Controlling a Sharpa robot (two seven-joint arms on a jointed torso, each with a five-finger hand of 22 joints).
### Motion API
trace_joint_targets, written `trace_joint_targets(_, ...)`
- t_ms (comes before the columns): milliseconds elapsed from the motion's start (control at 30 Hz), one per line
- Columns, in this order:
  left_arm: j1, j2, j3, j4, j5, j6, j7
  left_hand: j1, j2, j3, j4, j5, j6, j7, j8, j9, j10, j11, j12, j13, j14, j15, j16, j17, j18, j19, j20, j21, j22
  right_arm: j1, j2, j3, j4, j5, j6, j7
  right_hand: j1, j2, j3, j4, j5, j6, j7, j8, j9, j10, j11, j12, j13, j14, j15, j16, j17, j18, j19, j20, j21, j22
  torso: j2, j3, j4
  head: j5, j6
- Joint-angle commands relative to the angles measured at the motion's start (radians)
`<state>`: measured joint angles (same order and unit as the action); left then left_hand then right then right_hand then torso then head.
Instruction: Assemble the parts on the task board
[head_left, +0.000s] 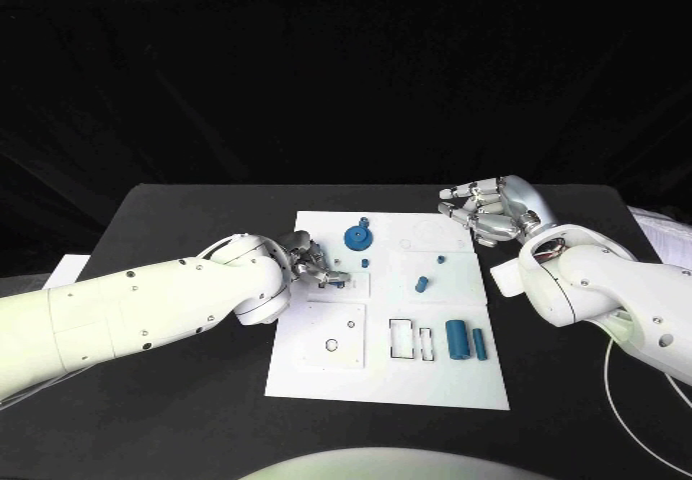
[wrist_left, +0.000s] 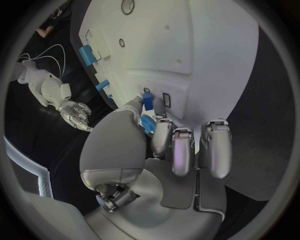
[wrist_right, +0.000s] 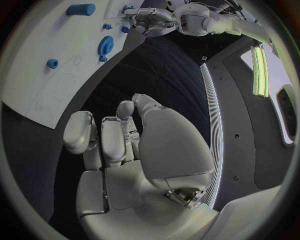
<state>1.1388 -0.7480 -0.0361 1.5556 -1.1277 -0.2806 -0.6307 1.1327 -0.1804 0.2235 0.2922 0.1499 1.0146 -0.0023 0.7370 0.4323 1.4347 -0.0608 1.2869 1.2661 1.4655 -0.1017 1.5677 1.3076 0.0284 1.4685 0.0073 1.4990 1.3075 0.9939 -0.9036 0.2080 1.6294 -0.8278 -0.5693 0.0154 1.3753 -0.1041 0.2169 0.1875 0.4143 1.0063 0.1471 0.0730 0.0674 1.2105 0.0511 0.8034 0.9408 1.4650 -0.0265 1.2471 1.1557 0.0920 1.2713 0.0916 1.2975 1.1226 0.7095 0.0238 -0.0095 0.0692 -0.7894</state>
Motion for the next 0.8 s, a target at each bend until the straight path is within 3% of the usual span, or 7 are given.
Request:
trace_joint_targets(33, 0.002, 0.003, 0.0, -0.001, 0.01, 0.026, -0.005, -0.01, 0.0, -0.008, 0.0, 0.004, 0.007, 0.004, 0.003, 0.001, 0.007, 0.0, 0.006, 0.002, 0.105, -0.006, 0.003, 0.263, -0.01, 0.072, -0.004, 0.006, 0.211, -0.001, 0.001, 0.0, -0.001, -0.004, 0.004, 0.011, 0.0, -0.007, 0.002, -0.002, 0.007, -0.006, -0.001, -0.002, 0.0, -0.008, 0.002, -0.005, -0.001, 0.016, 0.006, -0.005, -0.001, 0.01, -0.008, -0.002, -0.003, -0.001, 0.0, 0.0001, 0.0005, -0.002, -0.001)
trace_joint_targets(800, 0.003, 0.009, 0.0, -0.006, 0.029, 0.043, -0.004, -0.014, 0.012, -0.025, -0.003, 0.004, 0.011, 0.001, 0.005, -0.001, 0.011, -0.002, 0.012, 0.008, 0.105, -0.006, 0.003, 0.263, -0.01, 0.073, -0.004, 0.007, 0.212, -0.002, 0.001, -0.001, -0.003, -0.005, 0.008, 0.01, 0.001, -0.008, 0.003, -0.003, 0.007, -0.006, -0.001, -0.001, 0.0, -0.009, 0.003, -0.007, -0.003, 0.016, 0.006, -0.006, -0.001, 0.01, -0.009, -0.001, -0.005, -0.003, 0.0, 0.0004, 0.0001, -0.003, -0.005)
